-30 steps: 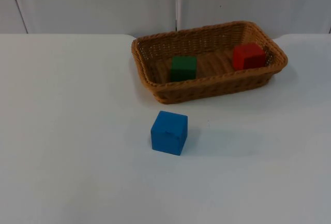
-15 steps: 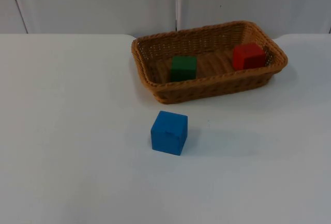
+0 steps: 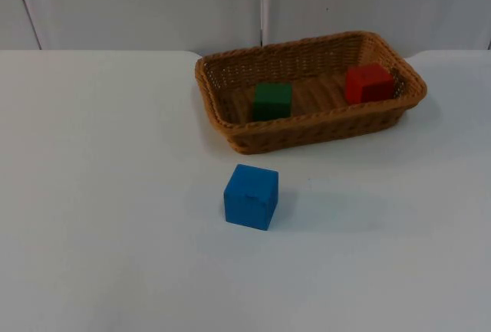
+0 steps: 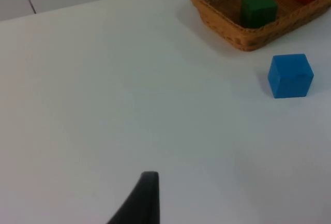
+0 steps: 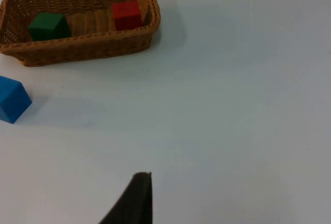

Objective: Pick up one cube with each hand and place exactly two cubes into the same basket, leaving the remaining cube outside.

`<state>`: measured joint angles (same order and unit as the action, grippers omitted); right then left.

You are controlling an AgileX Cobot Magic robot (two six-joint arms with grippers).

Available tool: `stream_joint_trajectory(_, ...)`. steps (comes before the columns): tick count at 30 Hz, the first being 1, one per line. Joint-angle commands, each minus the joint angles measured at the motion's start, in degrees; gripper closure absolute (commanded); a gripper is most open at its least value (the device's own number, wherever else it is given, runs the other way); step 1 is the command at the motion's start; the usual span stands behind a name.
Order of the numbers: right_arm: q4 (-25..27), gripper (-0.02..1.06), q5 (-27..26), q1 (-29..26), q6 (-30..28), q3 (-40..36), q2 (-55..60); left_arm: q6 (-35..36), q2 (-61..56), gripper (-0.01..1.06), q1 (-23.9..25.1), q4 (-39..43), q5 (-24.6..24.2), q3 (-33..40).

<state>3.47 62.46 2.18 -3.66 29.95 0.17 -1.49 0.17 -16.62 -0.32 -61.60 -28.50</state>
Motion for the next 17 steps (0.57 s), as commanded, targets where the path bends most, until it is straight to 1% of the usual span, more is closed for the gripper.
stream_joint_trajectory(1, 0.1, -0.01, -0.7, -0.4, 0.0, -0.3, -0.2, 0.2, -0.2, 0.03, 1.6, -0.4, 0.0, 0.2)
stream_joint_trajectory(2, 0.1, -0.01, -0.7, -0.4, 0.0, -0.3, -0.2, 0.2, -0.2, 0.03, 2.9, -0.4, 0.0, 0.2)
stream_joint_trajectory(3, 0.1, -0.01, -0.7, -0.4, 0.0, -0.3, -0.2, 0.2, -0.2, 0.03, 2.9, -0.4, 0.0, 0.2)
stream_joint_trajectory(7, 0.1, -0.01, -0.7, -0.4, 0.0, -0.3, -0.2, 0.2, -0.2, 0.03, 7.7, -0.4, 0.0, 0.2)
stream_joint_trajectory(8, 0.1, -0.01, -0.7, -0.4, 0.0, -0.3, -0.2, 0.2, -0.2, 0.03, 7.7, -0.4, 0.0, 0.2)
stream_joint_trajectory(12, 0.1, -0.01, -0.7, -0.4, 0.0, -0.3, -0.2, 0.2, -0.2, 0.03, 11.6, -0.4, 0.0, 0.2)
stream_joint_trajectory(13, 0.1, -0.01, -0.7, -0.4, 0.0, -0.3, -0.2, 0.2, -0.2, 0.03, 11.6, -0.4, 0.0, 0.2)
stream_joint_trajectory(17, 0.1, -0.01, -0.7, -0.4, 0.0, -0.3, -0.2, 0.2, -0.2, 0.03, 15.4, -0.4, 0.0, 0.2)
